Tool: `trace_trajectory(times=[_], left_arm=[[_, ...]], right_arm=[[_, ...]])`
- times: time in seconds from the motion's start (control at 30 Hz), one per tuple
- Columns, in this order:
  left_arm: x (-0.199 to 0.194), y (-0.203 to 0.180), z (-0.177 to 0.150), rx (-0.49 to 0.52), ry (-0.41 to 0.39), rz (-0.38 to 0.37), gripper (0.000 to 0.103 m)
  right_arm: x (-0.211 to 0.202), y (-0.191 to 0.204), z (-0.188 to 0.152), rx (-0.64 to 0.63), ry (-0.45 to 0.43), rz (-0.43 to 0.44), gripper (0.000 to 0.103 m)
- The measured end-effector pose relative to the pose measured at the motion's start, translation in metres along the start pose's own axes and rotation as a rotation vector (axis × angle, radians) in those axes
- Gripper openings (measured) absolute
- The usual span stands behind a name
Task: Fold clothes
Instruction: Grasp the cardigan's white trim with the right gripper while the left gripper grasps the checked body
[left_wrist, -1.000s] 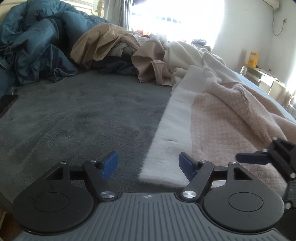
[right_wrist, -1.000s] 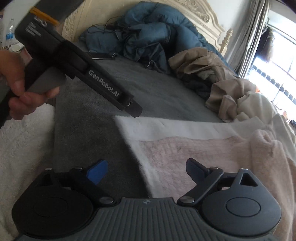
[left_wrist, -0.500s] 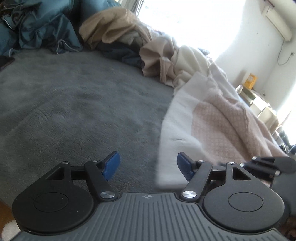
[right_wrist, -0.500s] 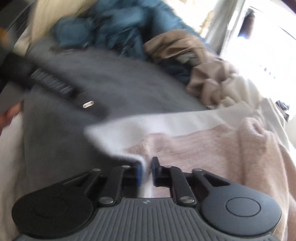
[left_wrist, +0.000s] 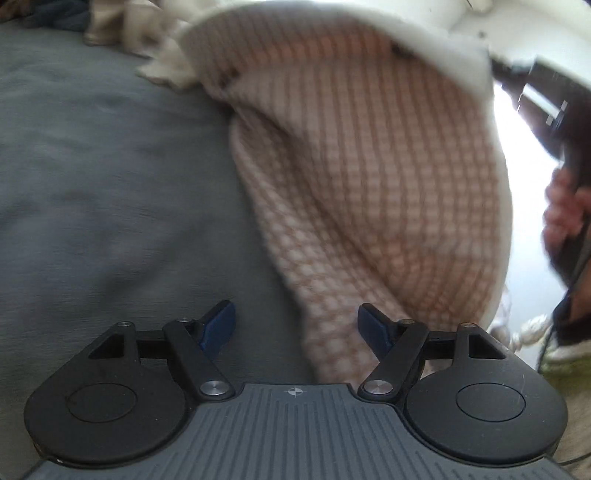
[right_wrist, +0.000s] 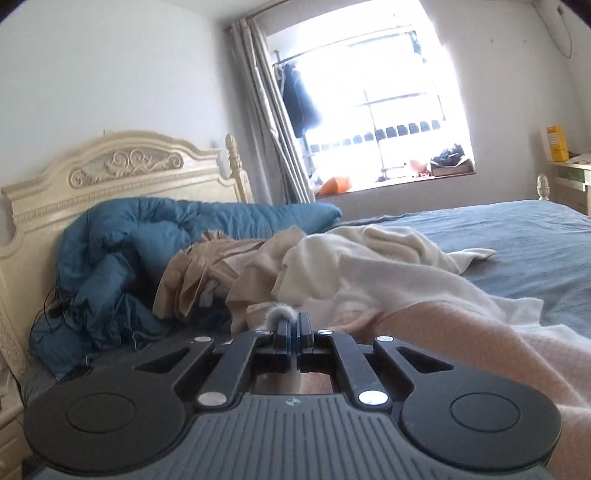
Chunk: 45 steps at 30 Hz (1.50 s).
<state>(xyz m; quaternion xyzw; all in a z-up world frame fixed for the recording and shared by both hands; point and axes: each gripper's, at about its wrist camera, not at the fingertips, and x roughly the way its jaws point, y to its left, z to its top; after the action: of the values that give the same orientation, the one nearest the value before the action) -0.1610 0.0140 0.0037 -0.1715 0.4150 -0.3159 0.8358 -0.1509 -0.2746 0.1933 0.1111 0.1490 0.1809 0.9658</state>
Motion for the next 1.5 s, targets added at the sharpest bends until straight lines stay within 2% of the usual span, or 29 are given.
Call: trace_trajectory(times=[0.1,0.13,0.17,0.23,0.27,0.33,0.4,0.47,0.5,0.53,0.6,0.7,0.77,0.9,0.97,1.03,1.07,1.1,1.13,1.23,1.3,1.37,1.5], left_arm=[[0.018,-0.014,0.003,-0.010,-0.003,0.002,0.080],[0.024,-0.016,0.003,-0.017,-0.009,0.004,0.075],[0.029,-0.019,0.003,-0.021,-0.016,0.007,0.059],[0.039,-0.018,0.004,-0.063,-0.019,0.013,0.037],[0.041,-0.016,0.004,-0.091,-0.026,0.021,0.021],[0.040,-0.012,0.004,-0.128,-0.034,0.025,0.013],[0.039,-0.009,0.003,-0.153,-0.037,0.025,0.011],[0.037,-0.010,0.002,-0.153,-0.039,0.030,0.011],[0.037,-0.011,0.002,-0.148,-0.040,0.034,0.011],[0.037,-0.012,0.002,-0.142,-0.040,0.038,0.011],[0.037,-0.014,0.001,-0.134,-0.040,0.046,0.011],[0.038,-0.016,0.000,-0.127,-0.040,0.050,0.011],[0.037,-0.016,0.000,-0.124,-0.044,0.052,0.011],[0.035,-0.019,-0.003,-0.111,-0.057,0.057,0.012],[0.033,-0.024,-0.004,-0.080,-0.074,0.073,0.011],[0.029,-0.029,-0.005,-0.050,-0.099,0.095,0.009],[0.026,-0.031,-0.006,-0.043,-0.112,0.104,0.009],[0.023,-0.033,-0.006,-0.035,-0.126,0.112,0.008],[0.020,-0.037,-0.006,-0.032,-0.142,0.117,0.008],[0.008,-0.042,-0.007,-0.028,-0.187,0.125,0.007],[-0.016,-0.019,-0.009,-0.036,-0.213,0.128,0.007],[-0.034,-0.012,-0.007,-0.045,-0.250,0.135,0.006],[-0.060,-0.003,0.017,-0.052,-0.355,0.175,0.006]], right_arm=[[-0.017,-0.017,0.014,-0.002,-0.064,-0.023,0.000],[-0.025,-0.024,0.020,-0.002,-0.086,-0.031,0.000],[-0.032,-0.030,0.024,0.001,-0.101,-0.036,0.000],[-0.038,-0.041,0.030,0.011,-0.109,-0.048,0.000],[-0.039,-0.045,0.031,0.011,-0.106,-0.052,0.000],[-0.036,-0.044,0.023,-0.003,-0.063,-0.029,0.000],[-0.028,-0.037,0.010,-0.022,-0.002,0.014,0.007],[-0.016,-0.027,-0.006,-0.052,0.064,0.049,0.033],[-0.007,-0.019,-0.017,-0.087,0.102,0.047,0.070],[0.002,-0.012,-0.028,-0.123,0.140,0.045,0.087],[0.021,0.004,-0.050,-0.198,0.217,0.040,0.090],[0.055,0.026,-0.077,-0.333,0.304,0.001,0.100],[0.076,0.033,-0.093,-0.417,0.351,-0.031,0.101],[0.109,0.022,-0.118,-0.440,0.481,-0.077,0.099],[0.111,0.014,-0.121,-0.389,0.507,-0.058,0.089],[0.108,0.007,-0.120,-0.331,0.521,-0.036,0.057],[0.104,0.005,-0.116,-0.315,0.512,-0.031,0.048],[0.099,0.006,-0.111,-0.312,0.495,-0.038,0.026],[0.094,0.006,-0.106,-0.310,0.477,-0.045,0.014],[0.078,0.006,-0.089,-0.293,0.416,-0.060,0.011],[0.066,0.005,-0.074,-0.271,0.368,-0.063,0.011],[0.055,0.003,-0.060,-0.249,0.325,-0.063,0.011],[0.032,0.000,-0.033,-0.227,0.248,-0.067,0.011]])
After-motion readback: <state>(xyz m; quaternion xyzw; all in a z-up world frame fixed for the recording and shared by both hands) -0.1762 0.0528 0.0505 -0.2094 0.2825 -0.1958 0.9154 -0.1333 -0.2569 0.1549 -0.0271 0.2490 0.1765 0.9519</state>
